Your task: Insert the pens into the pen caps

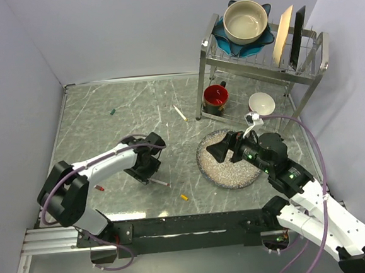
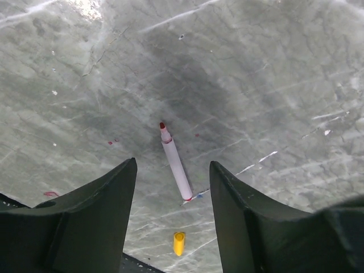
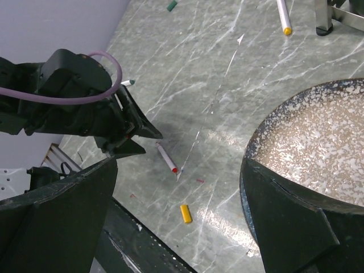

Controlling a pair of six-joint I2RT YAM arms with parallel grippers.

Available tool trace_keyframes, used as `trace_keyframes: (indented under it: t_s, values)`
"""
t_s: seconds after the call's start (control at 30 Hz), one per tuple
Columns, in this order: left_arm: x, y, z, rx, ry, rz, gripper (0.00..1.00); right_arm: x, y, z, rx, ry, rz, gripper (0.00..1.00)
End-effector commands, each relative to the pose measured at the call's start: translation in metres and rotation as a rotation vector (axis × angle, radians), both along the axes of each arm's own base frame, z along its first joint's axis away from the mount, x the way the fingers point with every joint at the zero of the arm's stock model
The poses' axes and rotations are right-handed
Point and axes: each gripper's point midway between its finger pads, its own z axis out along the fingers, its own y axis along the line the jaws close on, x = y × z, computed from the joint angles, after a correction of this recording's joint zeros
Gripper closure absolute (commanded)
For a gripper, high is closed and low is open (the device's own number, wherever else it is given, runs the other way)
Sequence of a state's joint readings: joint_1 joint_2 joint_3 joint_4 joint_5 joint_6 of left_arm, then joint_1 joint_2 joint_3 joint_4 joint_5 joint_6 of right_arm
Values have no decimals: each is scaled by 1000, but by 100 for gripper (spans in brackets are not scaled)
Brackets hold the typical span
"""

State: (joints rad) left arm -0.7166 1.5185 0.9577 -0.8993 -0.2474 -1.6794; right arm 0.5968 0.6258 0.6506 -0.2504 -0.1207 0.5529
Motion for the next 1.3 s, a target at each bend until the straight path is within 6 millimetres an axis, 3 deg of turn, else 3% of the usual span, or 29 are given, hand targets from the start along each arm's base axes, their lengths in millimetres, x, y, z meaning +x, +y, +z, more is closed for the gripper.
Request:
trace_keyframes:
  t_s: [0.0, 0.4, 0.53, 0.67, 0.7, 0.83, 1.0, 1.07, 1.1, 1.2, 1.27]
  values:
    - [5, -5, 0, 3, 10, 49, 42, 1, -3, 14, 11, -44, -8, 2]
    - [0, -6, -34, 60, 104, 29, 56, 0, -4, 15, 8, -45, -8, 2]
    - [-3, -4, -40, 59, 105, 25, 72, -1, -2, 13, 17, -37, -3, 2]
    - [-6, -2, -38, 52, 94, 13, 99, -6, 4, 5, 25, -14, 41, 2]
    - [-4, -2, -36, 49, 83, 2, 99, -7, 7, 6, 35, -21, 59, 2]
    - [6, 0, -13, 45, -7, -31, 99, -21, 25, 2, 81, -17, 187, 2]
    - [31, -30, 33, -34, -232, -252, 99, -31, 42, -2, 139, -5, 295, 6]
    - [32, -44, 61, -38, -357, -367, 99, -32, 46, -12, 144, 37, 309, 9]
    - [36, -55, 76, -61, -430, -403, 99, -33, 50, -7, 171, 31, 329, 10]
    - [29, -88, 126, -156, -660, -564, 99, -39, 63, -12, 213, 65, 403, 13]
    - [11, -98, 145, -227, -767, -678, 99, -41, 71, -15, 237, 76, 446, 18]
